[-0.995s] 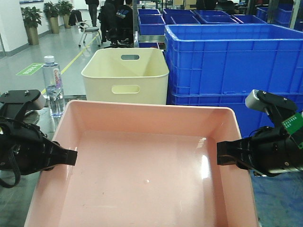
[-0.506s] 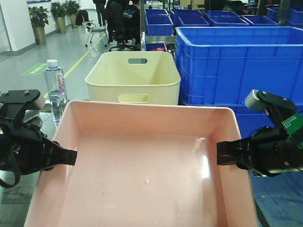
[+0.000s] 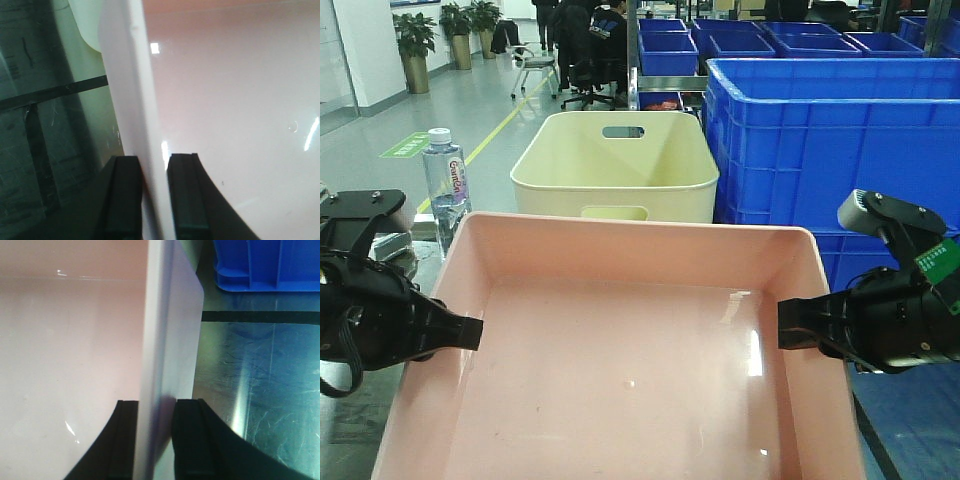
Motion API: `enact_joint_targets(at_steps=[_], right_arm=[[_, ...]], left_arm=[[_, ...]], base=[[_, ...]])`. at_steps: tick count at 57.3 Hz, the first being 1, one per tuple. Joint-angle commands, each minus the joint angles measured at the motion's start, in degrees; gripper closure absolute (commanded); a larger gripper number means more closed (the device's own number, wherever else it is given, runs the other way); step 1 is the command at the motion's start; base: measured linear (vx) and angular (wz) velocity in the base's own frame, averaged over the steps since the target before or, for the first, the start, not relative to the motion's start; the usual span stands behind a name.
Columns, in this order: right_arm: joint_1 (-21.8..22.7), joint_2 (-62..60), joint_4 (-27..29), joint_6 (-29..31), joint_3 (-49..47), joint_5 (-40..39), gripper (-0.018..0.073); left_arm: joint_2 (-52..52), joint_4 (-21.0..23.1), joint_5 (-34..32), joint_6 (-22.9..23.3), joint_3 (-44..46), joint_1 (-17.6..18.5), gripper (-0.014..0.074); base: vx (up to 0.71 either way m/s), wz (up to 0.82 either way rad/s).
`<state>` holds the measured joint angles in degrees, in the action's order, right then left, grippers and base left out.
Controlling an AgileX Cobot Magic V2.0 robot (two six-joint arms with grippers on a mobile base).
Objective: Grab pink bin and stack on right shelf
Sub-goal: 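Carry the tray toward the counter beside the cream bin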
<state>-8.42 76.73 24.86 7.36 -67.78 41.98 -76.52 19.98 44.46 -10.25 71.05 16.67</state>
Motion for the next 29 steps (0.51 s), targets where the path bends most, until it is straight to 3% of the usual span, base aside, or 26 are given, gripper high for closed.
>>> enact_joint_targets(at_steps=[1, 19, 29], right_arm=[[0.49, -1.80, 0.85, 0.59, -1.86, -4.92, 0.0568], [0.49, -1.80, 0.98, 0.54, -1.86, -4.78, 0.0568], [0.49, -1.75, 0.98, 0.54, -1.86, -0.46, 0.0568]], left_arm=[[2.12, 0.97, -3.04, -1.20, 1.76, -0.01, 0.0598], [2.12, 1.40, -4.37, -1.09, 1.76, -0.01, 0.0598], [1.96, 2.36, -3.45, -1.09, 1.76, -0.01, 0.0598]], base=[[0.01, 0.01], [0.00, 0.00], [0.00, 0.00]])
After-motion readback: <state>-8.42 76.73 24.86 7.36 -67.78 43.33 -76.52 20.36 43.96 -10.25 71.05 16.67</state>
